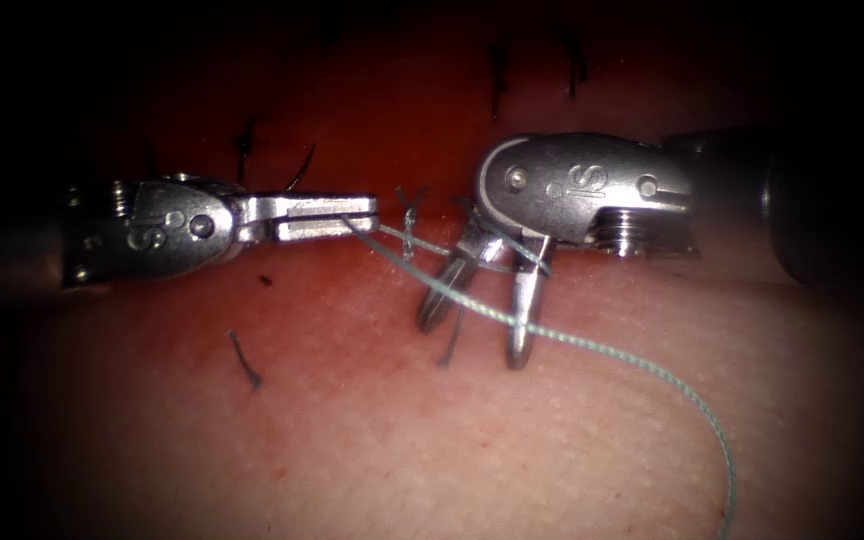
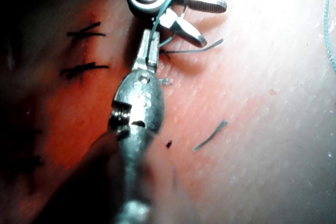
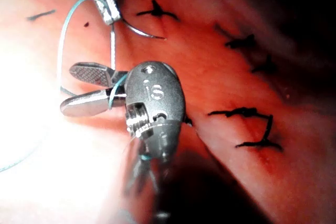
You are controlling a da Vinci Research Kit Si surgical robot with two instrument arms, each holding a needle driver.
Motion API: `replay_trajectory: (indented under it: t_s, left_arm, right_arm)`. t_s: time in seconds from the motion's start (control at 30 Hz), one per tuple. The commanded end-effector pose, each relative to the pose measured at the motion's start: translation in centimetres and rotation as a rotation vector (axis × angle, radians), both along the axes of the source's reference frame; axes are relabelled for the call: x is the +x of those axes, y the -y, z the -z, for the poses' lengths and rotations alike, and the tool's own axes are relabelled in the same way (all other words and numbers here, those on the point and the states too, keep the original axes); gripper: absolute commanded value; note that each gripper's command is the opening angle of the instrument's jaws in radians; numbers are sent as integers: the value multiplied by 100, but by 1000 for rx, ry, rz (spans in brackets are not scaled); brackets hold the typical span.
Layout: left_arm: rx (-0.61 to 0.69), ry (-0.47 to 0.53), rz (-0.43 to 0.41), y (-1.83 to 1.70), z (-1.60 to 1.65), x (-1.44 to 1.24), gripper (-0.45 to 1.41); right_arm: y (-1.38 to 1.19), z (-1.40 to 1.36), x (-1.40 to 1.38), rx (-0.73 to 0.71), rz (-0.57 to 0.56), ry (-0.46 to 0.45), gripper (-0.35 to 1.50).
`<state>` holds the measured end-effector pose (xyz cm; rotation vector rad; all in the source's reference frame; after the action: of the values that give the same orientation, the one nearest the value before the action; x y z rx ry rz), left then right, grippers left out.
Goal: Wound Closure
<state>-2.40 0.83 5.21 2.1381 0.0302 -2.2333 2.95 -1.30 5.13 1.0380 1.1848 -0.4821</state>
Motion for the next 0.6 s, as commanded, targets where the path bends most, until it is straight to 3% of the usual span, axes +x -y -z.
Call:
replay_trajectory:
  t_s: [0.03, 0.3, 0.4, 0.43, 0.5, 0.53, 0.6]
  left_arm:
    - [-3, 2, 1, -3, -4, -6, -45]
    - [-5, 6, -4, 3, 0, -8, -45]
    - [-5, 7, -5, 6, 3, -7, -45]
    - [-5, 7, -6, 7, 4, -7, -45]
    - [-5, 8, -7, 9, 6, -6, -45]
    - [-5, 8, -8, 10, 7, -5, -45]
    - [-5, 8, -9, 12, 9, -5, -45]
  right_arm:
    - [-1, -7, 13, -21, 18, 5, 78]
    - [14, -24, 22, -102, 91, 41, 74]
    - [20, -30, 23, -122, 120, 44, 61]
    - [22, -32, 23, -122, 128, 51, 51]
    - [22, -34, 21, -125, 162, 59, -23]
    - [22, -35, 21, -135, 174, 59, -35]
    - [22, -35, 20, -159, 198, 67, -35]
